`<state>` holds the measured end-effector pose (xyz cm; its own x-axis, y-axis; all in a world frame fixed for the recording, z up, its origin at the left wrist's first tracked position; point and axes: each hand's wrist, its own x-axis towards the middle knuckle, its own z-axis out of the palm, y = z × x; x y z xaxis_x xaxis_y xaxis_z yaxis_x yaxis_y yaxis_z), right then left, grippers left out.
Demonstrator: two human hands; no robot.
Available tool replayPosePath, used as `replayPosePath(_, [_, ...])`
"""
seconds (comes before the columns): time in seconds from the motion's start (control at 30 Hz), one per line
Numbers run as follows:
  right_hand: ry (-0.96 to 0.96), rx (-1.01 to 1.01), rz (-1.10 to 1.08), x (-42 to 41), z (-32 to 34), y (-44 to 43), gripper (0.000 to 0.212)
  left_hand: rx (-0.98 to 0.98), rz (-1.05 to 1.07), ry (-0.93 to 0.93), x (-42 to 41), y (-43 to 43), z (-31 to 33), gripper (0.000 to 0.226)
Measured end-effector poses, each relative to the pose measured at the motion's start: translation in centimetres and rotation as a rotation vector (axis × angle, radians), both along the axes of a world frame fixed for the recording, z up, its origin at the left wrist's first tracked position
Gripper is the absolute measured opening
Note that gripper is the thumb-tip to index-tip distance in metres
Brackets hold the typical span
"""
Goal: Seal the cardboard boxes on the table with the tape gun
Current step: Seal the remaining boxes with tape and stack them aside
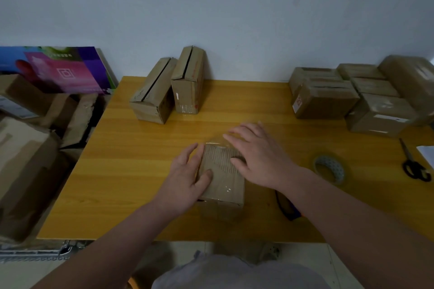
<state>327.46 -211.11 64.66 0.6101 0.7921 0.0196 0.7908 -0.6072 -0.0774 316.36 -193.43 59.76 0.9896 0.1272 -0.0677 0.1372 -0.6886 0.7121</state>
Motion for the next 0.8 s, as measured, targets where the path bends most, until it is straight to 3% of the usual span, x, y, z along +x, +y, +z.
replayPosePath(0.37, [0.003,0.022,-0.003,-0.2,-0.3,-0.1,0.063,0.604,-0.120,0.096,0.4,-1.0,2.3,0.085])
replayPosePath(0.67, [0.069,0.062,-0.072,-0.1,-0.4,-0.2,0.071,0.564,-0.160,0.109,0.4,-0.8,2.7,0.078])
replayPosePath(0.8, [0.252,0.151,-0.201,0.2,-0.5,-0.4,0.083,0.528,-0.192,0.043,0.1,-0.3,2.5,0.070])
